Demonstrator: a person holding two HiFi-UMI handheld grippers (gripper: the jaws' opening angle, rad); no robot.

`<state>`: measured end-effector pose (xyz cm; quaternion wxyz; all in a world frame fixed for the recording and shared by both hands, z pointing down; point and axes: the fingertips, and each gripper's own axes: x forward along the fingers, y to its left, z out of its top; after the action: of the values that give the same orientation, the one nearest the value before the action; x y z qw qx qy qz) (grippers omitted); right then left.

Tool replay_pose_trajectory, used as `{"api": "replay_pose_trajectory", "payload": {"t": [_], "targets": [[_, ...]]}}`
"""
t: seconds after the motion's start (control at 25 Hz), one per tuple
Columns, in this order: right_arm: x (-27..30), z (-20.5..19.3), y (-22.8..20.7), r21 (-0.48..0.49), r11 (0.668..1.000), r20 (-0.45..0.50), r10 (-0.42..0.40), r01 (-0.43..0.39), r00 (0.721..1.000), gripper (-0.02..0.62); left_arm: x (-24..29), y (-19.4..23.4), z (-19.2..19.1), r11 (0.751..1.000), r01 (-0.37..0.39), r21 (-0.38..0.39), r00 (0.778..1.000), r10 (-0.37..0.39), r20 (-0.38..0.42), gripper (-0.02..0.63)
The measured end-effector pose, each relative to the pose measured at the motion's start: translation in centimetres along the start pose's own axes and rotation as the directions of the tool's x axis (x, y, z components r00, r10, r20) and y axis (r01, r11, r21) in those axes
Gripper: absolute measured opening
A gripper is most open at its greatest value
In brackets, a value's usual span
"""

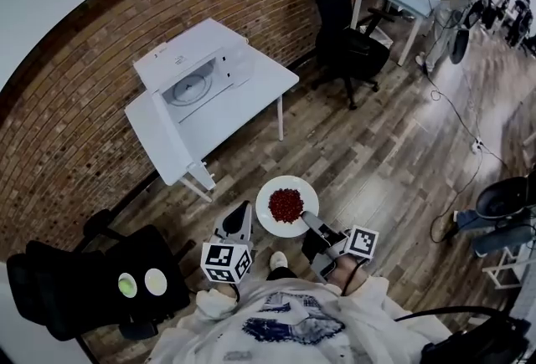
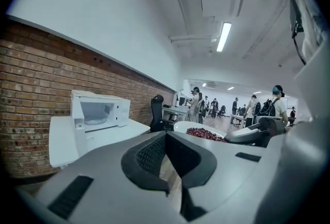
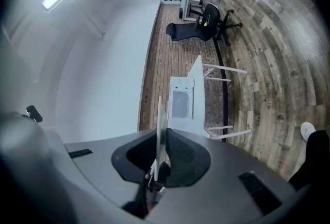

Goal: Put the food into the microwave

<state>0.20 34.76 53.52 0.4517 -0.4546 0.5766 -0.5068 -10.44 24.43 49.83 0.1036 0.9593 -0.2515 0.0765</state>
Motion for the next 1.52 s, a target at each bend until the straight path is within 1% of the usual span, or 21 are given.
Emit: {"api": "replay_pose_trajectory", "payload": {"t": [0.2, 0.36, 0.64, 0.88, 1.04, 1.2, 1.52], "targets": [[5.8, 1.9, 0.7, -0.013, 1.000, 0.013, 0.017, -0.017, 1.000, 0.038, 3.0, 4.5, 2.5, 1.000, 0.007, 0.010, 1.000, -0.007, 0.024, 0.008], [8.5, 2.8, 0.5, -0.012, 1.000, 0.023, 0.010, -0.009, 1.000, 0.039, 4.4, 6.7, 3.1, 1.000, -0.005, 0.019, 1.000, 0.004, 0.018, 0.008], [11.1, 3.6, 0.2, -0.010, 1.000, 0.010, -0.016, 0.016, 1.000, 0.038, 5.9, 8.7, 2.9, 1.000, -0.031, 0.001, 0.999, 0.031, -0.013, 0.008], [13.2, 5.0, -1.3, -0.005, 0.999, -0.022, -0.042, 0.042, 0.999, 0.039, 7.8, 10.1, 2.9, 0.999, -0.048, -0.014, 0.999, 0.047, -0.008, 0.008], [14.9, 6.7, -1.6, -0.009, 0.999, -0.046, -0.032, 0.032, 0.998, 0.039, 9.7, 10.5, 3.4, 0.998, -0.056, -0.014, 0.998, 0.057, 0.009, 0.008], [17.1, 9.0, -1.7, -0.005, 1.000, -0.071, -0.024, 0.024, 0.997, 0.039, 12.2, 11.4, 4.2, 0.996, -0.088, -0.007, 0.996, 0.088, 0.015, 0.008], [22.9, 13.7, -2.3, 0.015, 1.000, -0.145, -0.012, 0.014, 0.989, 0.038, 17.6, 15.1, 5.6, 0.981, -0.191, -0.023, 0.982, 0.191, 0.005, 0.008]]}}
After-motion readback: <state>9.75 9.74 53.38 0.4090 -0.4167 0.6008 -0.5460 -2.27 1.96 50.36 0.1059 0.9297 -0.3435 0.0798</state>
